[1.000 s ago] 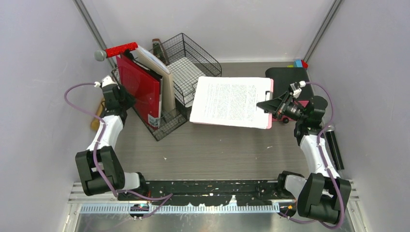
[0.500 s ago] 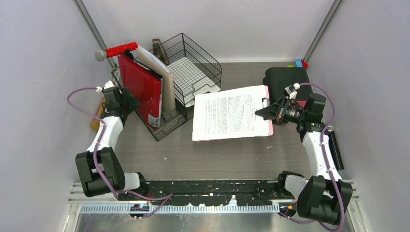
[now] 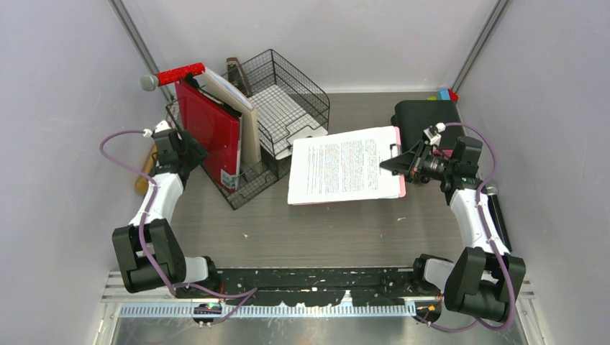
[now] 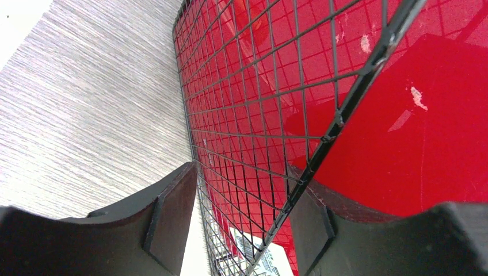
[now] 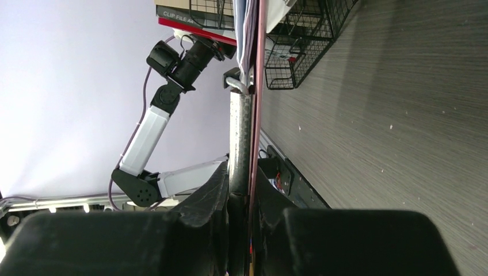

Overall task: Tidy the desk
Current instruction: Move the storage box to the center of the board.

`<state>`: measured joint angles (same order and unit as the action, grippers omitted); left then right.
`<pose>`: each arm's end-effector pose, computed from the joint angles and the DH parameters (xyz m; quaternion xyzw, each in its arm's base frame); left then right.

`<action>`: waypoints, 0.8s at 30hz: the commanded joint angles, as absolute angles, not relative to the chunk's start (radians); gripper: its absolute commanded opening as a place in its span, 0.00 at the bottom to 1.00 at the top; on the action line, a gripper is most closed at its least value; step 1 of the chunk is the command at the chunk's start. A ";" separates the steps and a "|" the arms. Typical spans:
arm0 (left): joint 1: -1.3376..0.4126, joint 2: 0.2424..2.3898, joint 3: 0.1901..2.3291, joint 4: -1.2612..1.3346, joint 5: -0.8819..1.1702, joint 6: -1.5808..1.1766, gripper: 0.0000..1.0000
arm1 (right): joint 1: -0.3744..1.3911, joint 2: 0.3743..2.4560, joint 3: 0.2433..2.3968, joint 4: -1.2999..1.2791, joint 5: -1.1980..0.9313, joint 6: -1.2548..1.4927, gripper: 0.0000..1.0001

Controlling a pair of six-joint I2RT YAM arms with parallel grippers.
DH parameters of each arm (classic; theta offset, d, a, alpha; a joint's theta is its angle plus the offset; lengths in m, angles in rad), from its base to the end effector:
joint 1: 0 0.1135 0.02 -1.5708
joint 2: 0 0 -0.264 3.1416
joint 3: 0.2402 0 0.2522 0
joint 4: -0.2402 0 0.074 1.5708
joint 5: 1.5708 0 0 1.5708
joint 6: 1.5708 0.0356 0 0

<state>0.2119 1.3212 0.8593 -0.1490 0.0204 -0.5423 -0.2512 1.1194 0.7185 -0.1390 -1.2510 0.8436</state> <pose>0.2842 0.0604 0.2510 -0.3222 0.8264 -0.0849 0.4539 0.2281 -0.0237 0.2669 0.1207 0.7525 0.6039 0.2335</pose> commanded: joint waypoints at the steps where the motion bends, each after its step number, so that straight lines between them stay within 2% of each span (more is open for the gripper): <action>1: 0.215 1.312 0.852 -0.132 0.034 -0.536 0.60 | -0.258 1.110 0.753 -0.006 -1.288 0.923 0.00; 24: 0.214 1.320 0.850 -0.124 0.038 -0.532 0.60 | -0.259 1.210 0.766 0.253 -1.265 1.061 0.00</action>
